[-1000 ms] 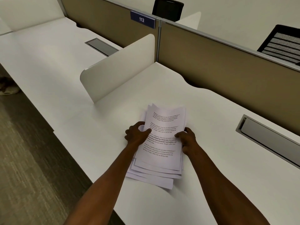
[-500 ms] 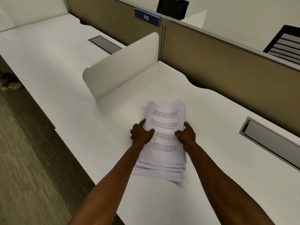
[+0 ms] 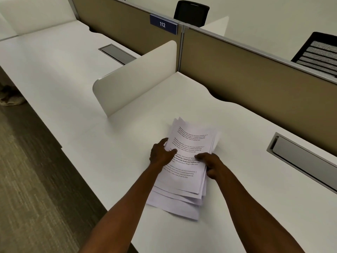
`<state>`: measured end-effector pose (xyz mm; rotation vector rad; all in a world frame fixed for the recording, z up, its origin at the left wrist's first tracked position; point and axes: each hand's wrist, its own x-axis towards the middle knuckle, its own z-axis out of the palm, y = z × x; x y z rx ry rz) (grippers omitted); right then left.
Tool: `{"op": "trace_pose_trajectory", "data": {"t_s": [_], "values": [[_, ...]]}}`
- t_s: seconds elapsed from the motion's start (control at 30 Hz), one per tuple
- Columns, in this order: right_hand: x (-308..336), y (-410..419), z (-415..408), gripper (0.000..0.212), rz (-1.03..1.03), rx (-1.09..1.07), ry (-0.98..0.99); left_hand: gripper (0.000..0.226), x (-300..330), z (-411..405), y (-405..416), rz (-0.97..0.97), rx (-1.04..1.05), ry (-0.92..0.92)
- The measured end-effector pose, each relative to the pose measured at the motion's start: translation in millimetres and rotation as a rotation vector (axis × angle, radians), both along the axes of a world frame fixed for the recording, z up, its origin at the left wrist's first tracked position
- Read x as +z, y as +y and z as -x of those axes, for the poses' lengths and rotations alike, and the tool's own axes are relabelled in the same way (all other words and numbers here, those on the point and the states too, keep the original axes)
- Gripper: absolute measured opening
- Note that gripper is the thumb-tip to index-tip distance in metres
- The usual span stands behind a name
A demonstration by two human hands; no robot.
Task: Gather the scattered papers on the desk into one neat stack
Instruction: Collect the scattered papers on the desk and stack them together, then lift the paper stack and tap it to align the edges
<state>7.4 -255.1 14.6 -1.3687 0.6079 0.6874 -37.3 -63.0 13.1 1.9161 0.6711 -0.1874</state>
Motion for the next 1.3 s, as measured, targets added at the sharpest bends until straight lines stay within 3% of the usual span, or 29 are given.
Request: {"op": "trace_pose_trajectory", "data": {"t_s": [0.13,0.37,0.53,0.7,0.97,1.1,1.3], "values": [[-6,-19,22,0.044,0.011,0.029,-0.090,0.071,-9,13,-7,0.031,-0.011,-0.020],[-13,-48,53,0.050,-0.059,-0.108,-0.149,0.080,-20,29,-12,0.289,0.108,0.034],[-8,-61,71,0.055,-0.033,-0.151,-0.261,0.051,-16,35,-23,0.348,-0.027,0.050],[23,-80,82,0.053,0.006,-0.163,-0.451,0.045,3,45,-41,0.310,-0.066,-0.157],[98,-109,97,0.039,-0.011,-0.253,-0.787,0.040,76,49,-65,0.428,-0.186,-0.540],[95,-115,115,0.036,-0.069,-0.232,-0.840,0.051,72,60,-70,0.433,-0.219,-0.505],[53,-111,134,0.038,0.096,-0.215,-0.776,0.047,44,75,-82,0.327,-0.232,-0.443]]}}
